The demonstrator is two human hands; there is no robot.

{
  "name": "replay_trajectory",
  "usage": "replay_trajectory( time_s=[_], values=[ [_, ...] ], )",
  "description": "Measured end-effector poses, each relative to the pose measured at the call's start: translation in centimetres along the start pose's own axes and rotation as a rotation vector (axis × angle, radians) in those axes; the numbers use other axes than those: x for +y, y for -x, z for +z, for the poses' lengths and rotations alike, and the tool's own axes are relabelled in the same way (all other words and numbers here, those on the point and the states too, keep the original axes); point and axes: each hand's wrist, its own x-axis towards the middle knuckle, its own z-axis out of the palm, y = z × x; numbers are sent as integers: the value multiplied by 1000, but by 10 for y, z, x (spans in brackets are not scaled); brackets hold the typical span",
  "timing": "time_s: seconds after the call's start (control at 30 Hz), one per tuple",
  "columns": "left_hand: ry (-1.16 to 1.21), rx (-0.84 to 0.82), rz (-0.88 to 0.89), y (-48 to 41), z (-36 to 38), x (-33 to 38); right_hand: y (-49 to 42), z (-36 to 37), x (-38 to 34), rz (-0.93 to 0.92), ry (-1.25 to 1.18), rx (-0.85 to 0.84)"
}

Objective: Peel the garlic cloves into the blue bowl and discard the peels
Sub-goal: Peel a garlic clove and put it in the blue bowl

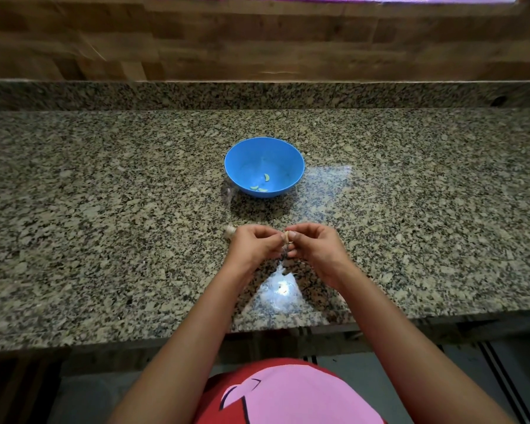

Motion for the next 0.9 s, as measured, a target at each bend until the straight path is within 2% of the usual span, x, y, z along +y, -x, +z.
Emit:
replay_trajectory(
  time_s=[0.13, 0.37, 0.6, 0.9],
  values=[
    [35, -3, -10, -1, 1, -1, 0, 0, 0, -4, 12, -18],
    [93, 28, -32, -1, 2, 1, 1, 1, -3, 30, -125, -46],
    [11, 87, 37, -3, 5, -2, 3, 1, -8, 26, -183, -61],
    [-87, 152, 35, -7, 11, -2, 0, -7, -4, 1, -197, 70]
  ],
)
